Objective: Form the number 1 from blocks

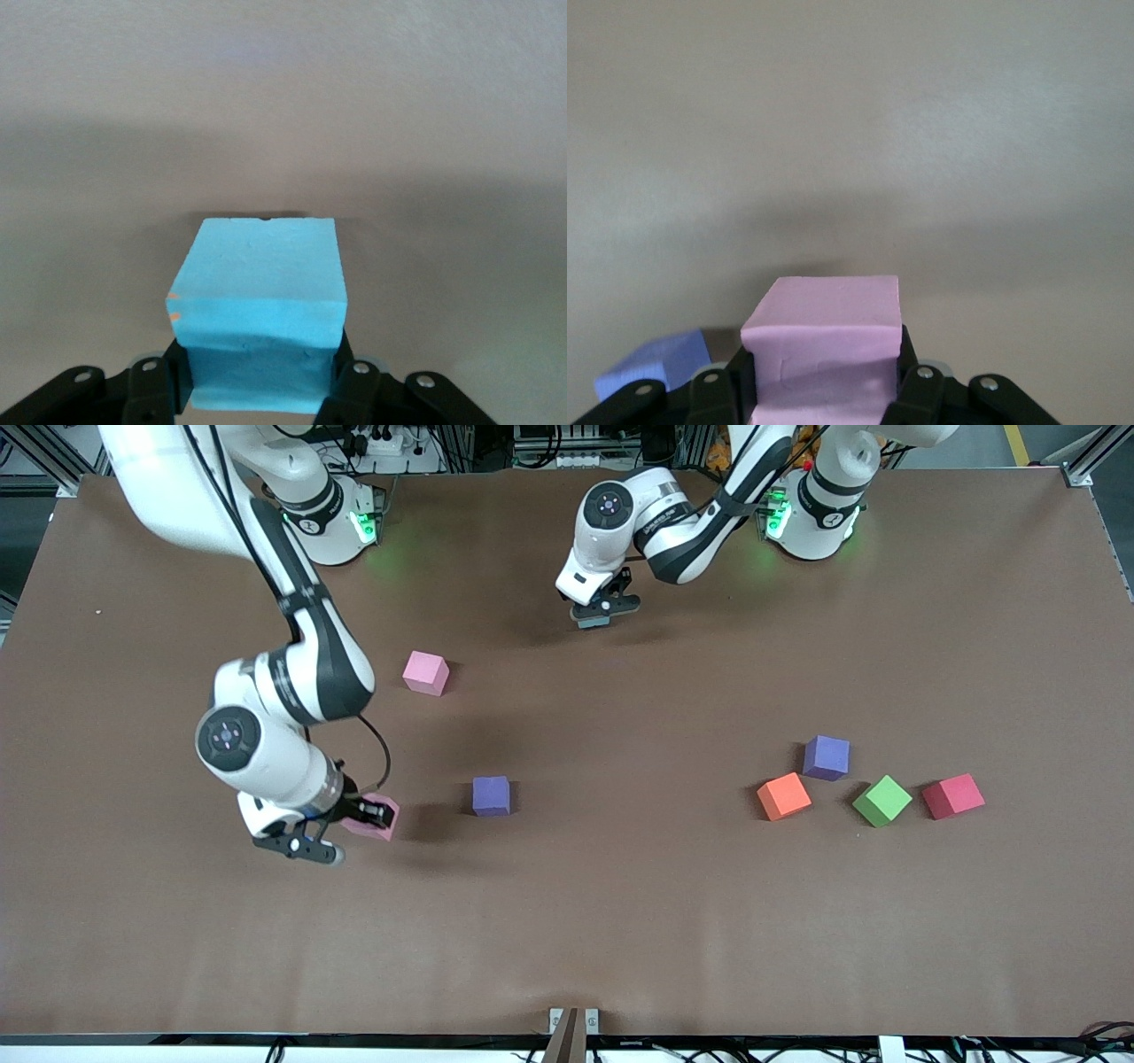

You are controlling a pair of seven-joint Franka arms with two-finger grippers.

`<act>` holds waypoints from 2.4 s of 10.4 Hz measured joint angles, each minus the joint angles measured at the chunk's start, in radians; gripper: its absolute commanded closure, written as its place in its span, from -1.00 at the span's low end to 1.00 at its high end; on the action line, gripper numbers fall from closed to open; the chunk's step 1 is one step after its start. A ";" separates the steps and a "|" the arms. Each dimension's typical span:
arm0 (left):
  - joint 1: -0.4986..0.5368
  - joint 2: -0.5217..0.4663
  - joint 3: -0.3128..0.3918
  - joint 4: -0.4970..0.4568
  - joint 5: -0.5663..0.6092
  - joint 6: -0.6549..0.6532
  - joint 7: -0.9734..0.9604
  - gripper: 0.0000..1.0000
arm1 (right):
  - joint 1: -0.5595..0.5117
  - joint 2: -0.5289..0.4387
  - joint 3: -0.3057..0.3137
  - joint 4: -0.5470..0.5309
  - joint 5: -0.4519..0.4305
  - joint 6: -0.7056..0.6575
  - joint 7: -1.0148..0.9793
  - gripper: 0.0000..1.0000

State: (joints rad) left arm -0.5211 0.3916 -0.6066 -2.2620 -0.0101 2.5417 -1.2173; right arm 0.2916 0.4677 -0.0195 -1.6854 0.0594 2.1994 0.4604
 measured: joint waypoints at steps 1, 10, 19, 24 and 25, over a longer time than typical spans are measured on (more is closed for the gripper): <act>-0.007 0.009 0.014 0.003 0.020 0.000 0.046 1.00 | 0.003 -0.038 0.000 -0.044 -0.002 -0.001 -0.003 0.06; -0.003 0.016 0.107 0.078 0.036 -0.015 0.178 -1.00 | 0.095 -0.203 0.003 -0.295 0.085 0.003 0.000 0.06; 0.324 -0.048 0.386 0.327 0.040 -0.217 0.461 -1.00 | 0.494 -0.149 0.006 -0.315 0.094 0.191 0.290 0.07; 0.326 0.009 0.530 0.352 0.040 -0.219 0.603 -1.00 | 0.668 -0.020 0.006 -0.262 0.094 0.317 0.473 0.05; 0.325 0.024 0.546 0.353 0.040 -0.219 0.620 -1.00 | 0.695 0.006 0.006 -0.246 0.094 0.331 0.501 0.05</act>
State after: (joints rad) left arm -0.1957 0.4154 -0.0604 -1.9087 0.0299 2.3227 -0.5972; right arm 0.9868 0.4738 -0.0132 -1.9311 0.1538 2.5299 0.9617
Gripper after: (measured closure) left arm 0.000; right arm 0.405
